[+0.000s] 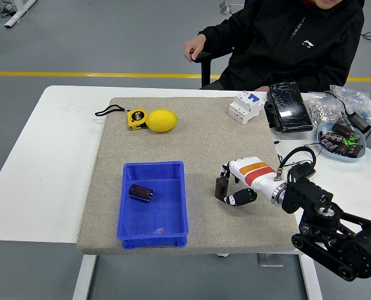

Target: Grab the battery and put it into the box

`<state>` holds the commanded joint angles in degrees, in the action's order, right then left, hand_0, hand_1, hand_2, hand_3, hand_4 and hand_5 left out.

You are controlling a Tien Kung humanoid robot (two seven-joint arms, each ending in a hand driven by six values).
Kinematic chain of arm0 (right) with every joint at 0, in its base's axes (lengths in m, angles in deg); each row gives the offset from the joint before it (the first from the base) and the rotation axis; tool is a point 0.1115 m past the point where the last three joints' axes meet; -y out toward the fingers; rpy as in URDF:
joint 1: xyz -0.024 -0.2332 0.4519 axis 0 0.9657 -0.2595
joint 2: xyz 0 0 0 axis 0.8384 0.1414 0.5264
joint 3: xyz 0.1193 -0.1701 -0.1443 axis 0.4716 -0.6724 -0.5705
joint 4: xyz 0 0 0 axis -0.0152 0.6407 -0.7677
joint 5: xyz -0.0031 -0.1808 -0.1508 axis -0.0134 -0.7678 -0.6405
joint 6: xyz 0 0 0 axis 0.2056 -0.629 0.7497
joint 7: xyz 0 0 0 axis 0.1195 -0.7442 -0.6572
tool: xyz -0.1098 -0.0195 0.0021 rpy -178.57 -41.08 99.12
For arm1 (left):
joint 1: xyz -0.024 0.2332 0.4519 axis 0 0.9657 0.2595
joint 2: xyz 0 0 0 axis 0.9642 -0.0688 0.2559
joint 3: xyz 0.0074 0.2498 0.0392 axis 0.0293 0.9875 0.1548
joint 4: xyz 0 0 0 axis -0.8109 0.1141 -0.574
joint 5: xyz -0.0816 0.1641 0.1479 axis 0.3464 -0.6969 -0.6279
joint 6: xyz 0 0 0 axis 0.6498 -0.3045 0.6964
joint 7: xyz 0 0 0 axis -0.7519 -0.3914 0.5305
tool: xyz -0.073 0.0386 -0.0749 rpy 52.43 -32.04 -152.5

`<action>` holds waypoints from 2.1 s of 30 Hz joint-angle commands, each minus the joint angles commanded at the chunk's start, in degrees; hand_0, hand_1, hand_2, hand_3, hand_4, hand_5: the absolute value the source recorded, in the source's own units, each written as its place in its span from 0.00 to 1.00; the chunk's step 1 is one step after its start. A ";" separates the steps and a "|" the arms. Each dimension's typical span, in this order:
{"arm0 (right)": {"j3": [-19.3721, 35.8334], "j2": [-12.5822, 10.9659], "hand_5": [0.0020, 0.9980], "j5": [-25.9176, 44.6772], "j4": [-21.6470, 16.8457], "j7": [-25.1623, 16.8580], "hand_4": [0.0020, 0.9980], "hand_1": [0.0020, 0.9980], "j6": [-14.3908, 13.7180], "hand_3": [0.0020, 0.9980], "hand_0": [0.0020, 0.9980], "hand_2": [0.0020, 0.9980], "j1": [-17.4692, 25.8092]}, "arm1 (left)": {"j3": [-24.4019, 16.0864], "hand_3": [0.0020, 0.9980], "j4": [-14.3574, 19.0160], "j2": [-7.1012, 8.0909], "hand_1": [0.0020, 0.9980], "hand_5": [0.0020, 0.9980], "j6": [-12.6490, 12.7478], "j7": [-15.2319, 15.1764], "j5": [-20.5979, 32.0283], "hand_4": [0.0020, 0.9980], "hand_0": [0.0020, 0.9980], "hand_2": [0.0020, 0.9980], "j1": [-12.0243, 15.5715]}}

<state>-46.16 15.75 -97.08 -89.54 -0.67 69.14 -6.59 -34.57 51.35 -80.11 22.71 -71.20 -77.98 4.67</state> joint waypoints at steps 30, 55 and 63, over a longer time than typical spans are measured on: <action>-0.31 0.22 0.32 -0.44 0.26 -0.37 0.84 0.37 -1.57 0.46 0.24 0.47 -0.19 | 0.46 0.58 -0.03 -0.02 0.70 0.54 0.05 -0.20 0.53 0.63 0.72 0.66 -0.37; -0.30 0.16 0.33 -0.50 0.21 -0.22 0.82 0.34 -1.66 0.44 0.21 0.43 -0.39 | 0.50 0.59 -0.02 0.04 0.70 0.54 -0.05 -0.16 0.44 0.63 0.72 0.66 -0.43; -0.08 0.02 0.33 -0.43 -0.30 -0.18 0.81 0.34 -1.75 0.44 0.21 0.43 -0.46 | 0.33 0.59 0.00 0.04 0.70 0.54 -0.10 -0.06 0.17 0.63 0.72 0.66 -0.31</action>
<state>-46.23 15.77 -97.50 -89.84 -0.86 67.39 -7.06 -34.25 51.35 -80.07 22.61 -71.27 -77.81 4.35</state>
